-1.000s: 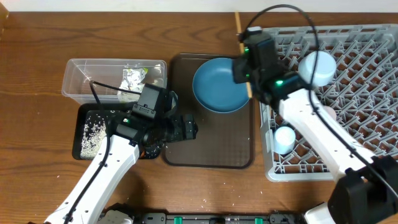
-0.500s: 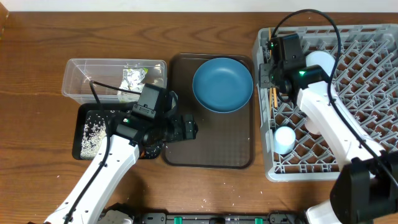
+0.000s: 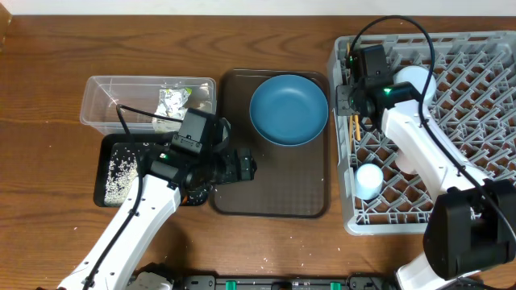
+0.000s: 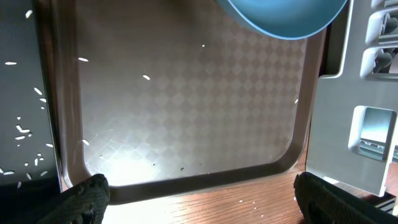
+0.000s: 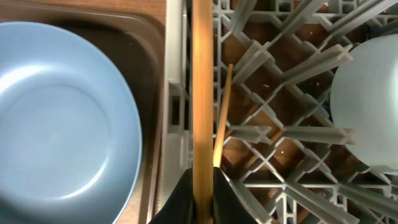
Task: Sort waste into correct bins and load items into the dishwasher rack
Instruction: 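Move the right gripper left to the rim of the blue plate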
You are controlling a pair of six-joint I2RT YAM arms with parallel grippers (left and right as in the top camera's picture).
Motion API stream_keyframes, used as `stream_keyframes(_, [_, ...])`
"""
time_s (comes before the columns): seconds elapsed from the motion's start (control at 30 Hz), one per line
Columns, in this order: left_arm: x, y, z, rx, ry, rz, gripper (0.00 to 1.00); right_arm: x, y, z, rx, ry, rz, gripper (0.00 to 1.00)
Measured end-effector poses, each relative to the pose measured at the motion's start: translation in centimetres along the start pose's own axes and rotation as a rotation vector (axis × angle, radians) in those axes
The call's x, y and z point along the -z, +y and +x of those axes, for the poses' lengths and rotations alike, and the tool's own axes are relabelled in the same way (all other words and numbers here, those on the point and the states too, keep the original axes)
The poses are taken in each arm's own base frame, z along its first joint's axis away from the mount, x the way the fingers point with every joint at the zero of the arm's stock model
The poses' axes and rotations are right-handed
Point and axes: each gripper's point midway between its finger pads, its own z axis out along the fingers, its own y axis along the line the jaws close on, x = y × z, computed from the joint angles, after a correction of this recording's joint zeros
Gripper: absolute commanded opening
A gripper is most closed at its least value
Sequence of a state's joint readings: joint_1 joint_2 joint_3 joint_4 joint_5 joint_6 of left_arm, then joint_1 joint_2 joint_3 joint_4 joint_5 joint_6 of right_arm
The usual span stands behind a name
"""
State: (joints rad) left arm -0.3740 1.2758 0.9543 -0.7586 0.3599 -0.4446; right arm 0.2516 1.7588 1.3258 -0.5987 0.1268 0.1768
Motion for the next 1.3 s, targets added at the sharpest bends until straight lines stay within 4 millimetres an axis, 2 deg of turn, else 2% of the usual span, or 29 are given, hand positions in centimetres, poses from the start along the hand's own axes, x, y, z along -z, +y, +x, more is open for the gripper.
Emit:
stream_keyframes(0.07, [0.0,0.0,0.0,0.0,0.0,0.0,0.97,0.0,-0.2,0.0,-0.006,0.0,0.003,0.24])
stream_keyframes(0.13, [0.0,0.0,0.0,0.0,0.0,0.0,0.97,0.0,-0.3,-0.1,-0.002,0.0,0.005,0.27])
stream_keyframes(0.63, [0.0,0.0,0.0,0.0,0.0,0.0,0.97,0.0,0.1,-0.2,-0.002,-0.004,-0.02,0.25])
stream_keyframes(0.77, [0.0,0.0,0.0,0.0,0.0,0.0,0.97,1.1,2.4,-1.2,-0.001,-0.044,-0.148,0.26])
stream_keyframes(0.93, [0.0,0.0,0.0,0.0,0.0,0.0,0.97,4.5,7.1,-2.9,0.029,-0.128,-0.346,0.31])
stream_keyframes(1.1, [0.0,0.0,0.0,0.0,0.0,0.0,0.97,6.1,12.3,-1.7,0.097,-0.12,-0.473,0.39])
stream_keyframes(1.3, [0.0,0.0,0.0,0.0,0.0,0.0,0.97,6.2,16.7,0.2,0.175,-0.092,-0.537,0.41])
